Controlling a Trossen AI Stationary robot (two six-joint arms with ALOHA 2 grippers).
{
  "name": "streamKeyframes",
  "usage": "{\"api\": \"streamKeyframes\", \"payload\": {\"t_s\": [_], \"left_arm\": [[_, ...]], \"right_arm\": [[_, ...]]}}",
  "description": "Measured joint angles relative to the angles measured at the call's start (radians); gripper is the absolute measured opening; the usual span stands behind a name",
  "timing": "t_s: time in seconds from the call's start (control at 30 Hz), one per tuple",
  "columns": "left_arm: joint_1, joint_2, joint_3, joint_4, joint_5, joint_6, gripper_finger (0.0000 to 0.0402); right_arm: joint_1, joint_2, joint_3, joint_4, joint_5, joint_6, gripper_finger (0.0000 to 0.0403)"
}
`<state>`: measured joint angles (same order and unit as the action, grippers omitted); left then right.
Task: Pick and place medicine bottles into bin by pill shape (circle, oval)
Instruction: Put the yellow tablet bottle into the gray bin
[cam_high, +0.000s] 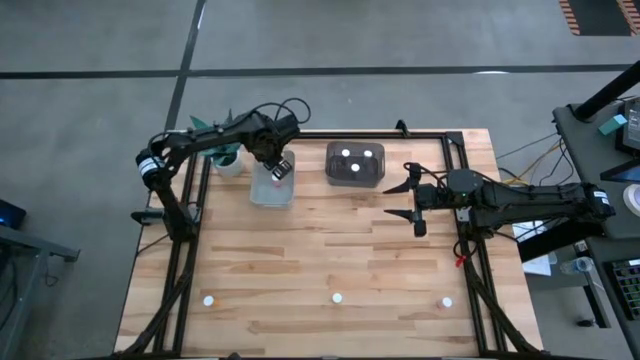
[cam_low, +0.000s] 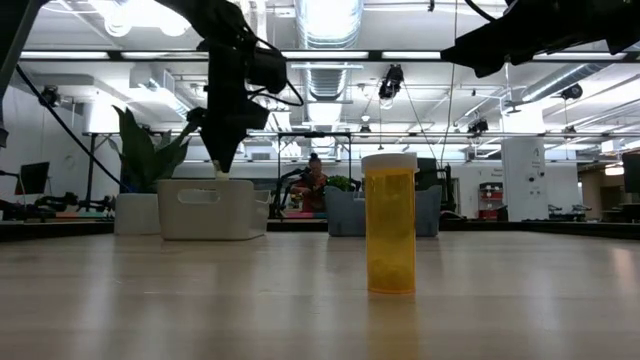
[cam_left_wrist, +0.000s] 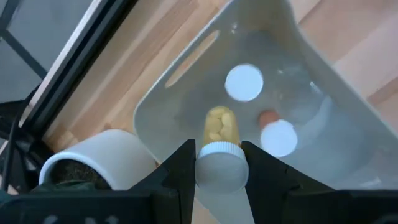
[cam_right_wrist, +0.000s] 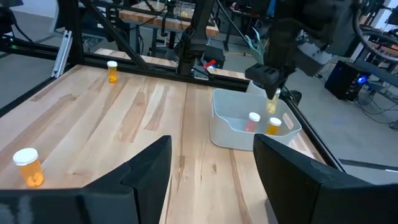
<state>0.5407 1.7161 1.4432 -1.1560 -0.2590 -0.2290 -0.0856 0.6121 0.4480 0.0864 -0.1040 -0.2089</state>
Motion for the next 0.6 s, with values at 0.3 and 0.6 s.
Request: {"api": "streamKeyframes", "payload": {"t_s": [0.3, 0.6], "left_arm": [[0.003, -0.001, -0.059, 0.089, -0.012, 0.001, 0.0089], [0.003, -0.001, -0.121, 0.117, -0.012, 0.0, 0.0089]], "right_arm": [[0.0, 0.0, 0.0, 0.0, 0.0, -0.001, 0.0219], [0.0, 0.0, 0.0, 0.0, 0.0, -0.001, 0.0219]]}}
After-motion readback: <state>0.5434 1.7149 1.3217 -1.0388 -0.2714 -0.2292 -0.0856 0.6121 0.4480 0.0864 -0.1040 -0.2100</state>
